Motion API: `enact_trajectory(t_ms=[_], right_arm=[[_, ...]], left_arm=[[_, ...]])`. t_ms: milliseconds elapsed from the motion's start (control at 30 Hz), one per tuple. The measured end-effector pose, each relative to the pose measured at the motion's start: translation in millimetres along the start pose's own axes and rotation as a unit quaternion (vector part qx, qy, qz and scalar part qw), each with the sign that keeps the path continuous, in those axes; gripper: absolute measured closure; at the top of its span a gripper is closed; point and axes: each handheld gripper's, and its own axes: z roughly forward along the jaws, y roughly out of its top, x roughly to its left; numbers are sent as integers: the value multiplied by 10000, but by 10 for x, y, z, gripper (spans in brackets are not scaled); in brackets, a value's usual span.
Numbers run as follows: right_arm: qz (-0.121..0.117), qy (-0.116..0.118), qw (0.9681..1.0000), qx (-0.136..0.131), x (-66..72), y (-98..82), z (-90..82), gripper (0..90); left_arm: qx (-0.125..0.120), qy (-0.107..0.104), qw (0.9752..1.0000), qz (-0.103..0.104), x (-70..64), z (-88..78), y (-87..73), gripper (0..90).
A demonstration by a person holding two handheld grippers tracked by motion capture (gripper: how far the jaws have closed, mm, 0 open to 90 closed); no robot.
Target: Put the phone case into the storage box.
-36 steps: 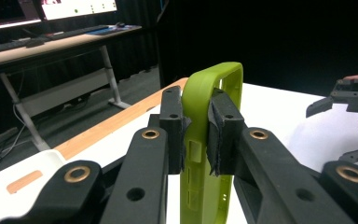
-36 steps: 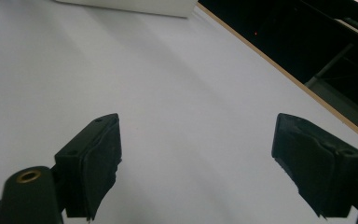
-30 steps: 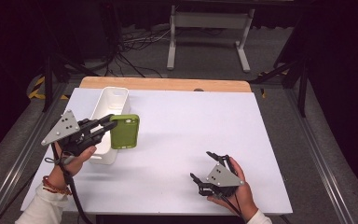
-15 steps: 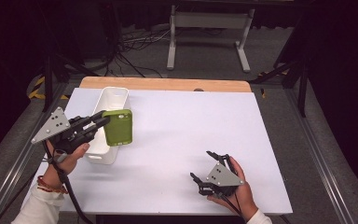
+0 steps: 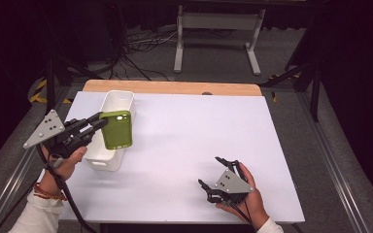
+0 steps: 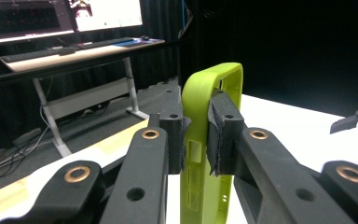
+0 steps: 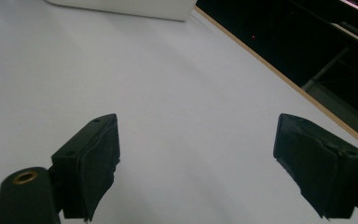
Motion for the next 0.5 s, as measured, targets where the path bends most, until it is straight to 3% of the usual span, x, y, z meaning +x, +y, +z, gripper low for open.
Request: enact_trajectory(t_ms=[500], right_arm=[[21, -4, 10000, -4, -3, 5, 11, 155]], left_arm=[[-150, 251, 9995, -103, 181, -128, 16, 787]])
